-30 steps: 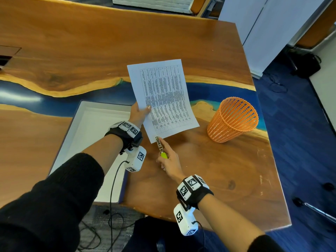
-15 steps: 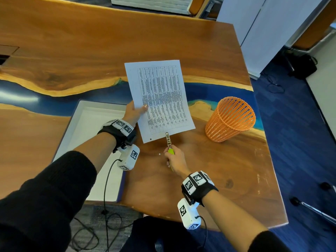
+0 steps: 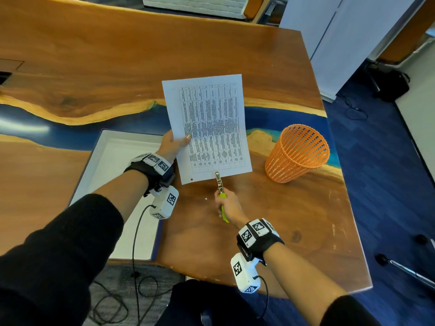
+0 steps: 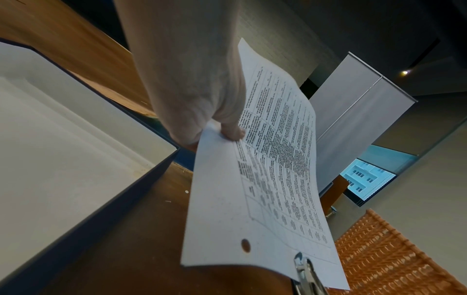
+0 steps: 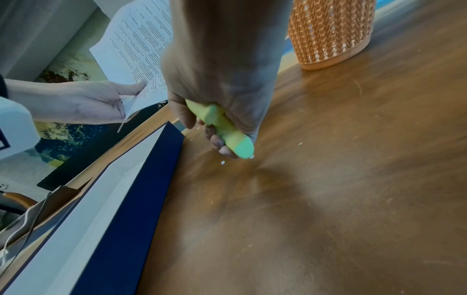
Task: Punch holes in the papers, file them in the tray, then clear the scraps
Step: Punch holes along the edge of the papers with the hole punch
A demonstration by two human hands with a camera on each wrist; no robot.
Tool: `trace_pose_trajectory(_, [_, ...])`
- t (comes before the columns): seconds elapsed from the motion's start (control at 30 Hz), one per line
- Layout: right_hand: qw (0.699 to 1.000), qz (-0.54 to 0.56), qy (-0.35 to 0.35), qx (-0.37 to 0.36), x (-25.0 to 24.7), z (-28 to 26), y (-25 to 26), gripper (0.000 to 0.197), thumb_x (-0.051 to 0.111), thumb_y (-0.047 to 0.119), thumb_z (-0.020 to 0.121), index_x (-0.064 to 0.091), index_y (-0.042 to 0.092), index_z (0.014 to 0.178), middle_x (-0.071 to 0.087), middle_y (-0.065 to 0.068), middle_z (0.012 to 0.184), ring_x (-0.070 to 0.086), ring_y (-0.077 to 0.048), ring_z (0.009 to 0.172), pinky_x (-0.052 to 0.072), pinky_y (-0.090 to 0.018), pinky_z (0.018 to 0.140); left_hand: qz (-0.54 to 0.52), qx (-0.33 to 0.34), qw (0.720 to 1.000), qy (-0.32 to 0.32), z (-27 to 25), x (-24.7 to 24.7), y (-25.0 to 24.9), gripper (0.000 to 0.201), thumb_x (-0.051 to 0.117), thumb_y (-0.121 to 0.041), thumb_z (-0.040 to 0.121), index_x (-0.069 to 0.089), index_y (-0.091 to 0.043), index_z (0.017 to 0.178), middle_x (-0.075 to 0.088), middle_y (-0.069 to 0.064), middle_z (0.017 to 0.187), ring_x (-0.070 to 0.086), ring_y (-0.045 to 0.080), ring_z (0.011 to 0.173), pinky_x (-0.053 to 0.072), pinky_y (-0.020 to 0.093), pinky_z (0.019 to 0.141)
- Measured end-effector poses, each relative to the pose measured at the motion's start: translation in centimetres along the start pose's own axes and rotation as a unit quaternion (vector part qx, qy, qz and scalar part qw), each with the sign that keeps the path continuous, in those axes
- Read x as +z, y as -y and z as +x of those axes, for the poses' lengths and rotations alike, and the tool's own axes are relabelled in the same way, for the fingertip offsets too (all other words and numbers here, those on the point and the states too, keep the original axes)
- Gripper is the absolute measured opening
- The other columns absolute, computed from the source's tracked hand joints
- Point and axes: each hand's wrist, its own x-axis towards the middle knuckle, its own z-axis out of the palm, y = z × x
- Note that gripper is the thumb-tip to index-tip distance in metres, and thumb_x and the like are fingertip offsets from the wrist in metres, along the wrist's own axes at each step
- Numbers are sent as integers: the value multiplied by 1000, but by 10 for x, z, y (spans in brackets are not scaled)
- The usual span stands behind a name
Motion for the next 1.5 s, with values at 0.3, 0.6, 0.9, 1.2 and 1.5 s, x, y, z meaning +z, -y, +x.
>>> trace_pose_trajectory(0.3, [1000,22,17,-1,-1,-2,-9,19,46,6,47,41,18,61,33,-6,48,31,-20,38,28,-26,44,-8,2,999,-39,2,-2,-4,42,53,-1,93,46,2,134,54,20,133,57,27,111,48,41,94])
trace_pose_trajectory(0.6, [997,55,37,-25,1,2,-9,19,46,7,44,44,18,59,37,-9,54,35,-20,43,29,-27,45,-6,15,999,-38,1,-3,-1,43,53,0,93,45,1,135,54,21,134,57,25,108,47,38,90])
trace_pose_trajectory(0.9, [997,64,25,-17,4,5,-3,17,45,4,47,43,17,58,35,-9,52,31,-20,44,26,-26,43,1,10,1000,-18,0,0,1,45,54,1,92,44,1,136,54,22,133,56,28,111,47,44,96])
trace_pose_trajectory(1.2, [998,53,26,6,0,3,2,21,43,1,45,38,18,57,29,-5,47,25,-16,37,24,-24,43,-1,5,1000,-10,3,-1,2,45,54,0,92,44,1,136,54,21,134,57,27,111,47,45,98])
trace_pose_trajectory(1.5, [999,35,10,15,1,3,1,24,43,1,41,37,18,57,31,0,46,26,-17,38,22,-20,41,-3,4,1000,-8,7,0,5,45,54,1,92,44,2,136,53,21,135,56,27,113,46,44,98])
